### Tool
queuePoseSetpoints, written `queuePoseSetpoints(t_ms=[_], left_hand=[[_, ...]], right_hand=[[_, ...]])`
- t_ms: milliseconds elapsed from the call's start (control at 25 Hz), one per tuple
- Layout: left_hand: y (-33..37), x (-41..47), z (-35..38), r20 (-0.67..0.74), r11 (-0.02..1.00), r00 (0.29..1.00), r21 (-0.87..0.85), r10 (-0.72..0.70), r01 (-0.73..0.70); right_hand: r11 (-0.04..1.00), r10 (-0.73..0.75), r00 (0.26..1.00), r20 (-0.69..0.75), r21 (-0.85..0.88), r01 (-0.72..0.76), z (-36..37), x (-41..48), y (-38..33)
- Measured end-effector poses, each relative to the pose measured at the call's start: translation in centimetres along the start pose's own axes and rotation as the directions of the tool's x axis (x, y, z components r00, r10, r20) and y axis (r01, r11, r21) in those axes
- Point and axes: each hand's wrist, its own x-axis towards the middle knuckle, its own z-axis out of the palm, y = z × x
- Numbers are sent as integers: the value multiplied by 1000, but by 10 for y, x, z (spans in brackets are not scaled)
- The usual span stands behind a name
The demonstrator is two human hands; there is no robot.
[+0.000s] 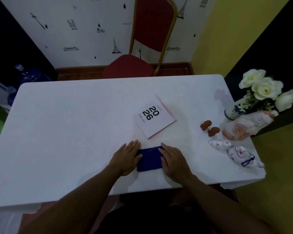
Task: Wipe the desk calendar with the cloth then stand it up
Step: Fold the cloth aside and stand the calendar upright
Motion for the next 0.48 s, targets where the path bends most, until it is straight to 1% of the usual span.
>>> queuePoseSetpoints(t_ms=[80, 160, 240, 320, 400, 480], left_hand=[[-3, 18, -19, -46, 994, 998, -99, -40, 35], [-5, 39, -39, -94, 982, 993, -180, -78, 60], [-10, 61, -56, -129, 971, 986, -228, -108, 77], [-17, 84, -71, -130, 963, 985, -259, -115, 79], [-26, 108, -84, -115, 954, 985, -286, -125, 88], [-32, 129, -96, -111, 945, 983, -308, -150, 109]], right_hand=[[987, 134, 991, -9, 94, -132, -3, 19, -7], [926, 311, 950, 37, 213, -312, -5, 43, -12], [801, 484, 865, 130, 333, -498, -8, 70, -14], [651, 616, 757, 218, 400, -645, -8, 94, -14], [515, 710, 649, 273, 428, -743, -8, 114, -11], [421, 772, 568, 286, 440, -793, -6, 125, -10]])
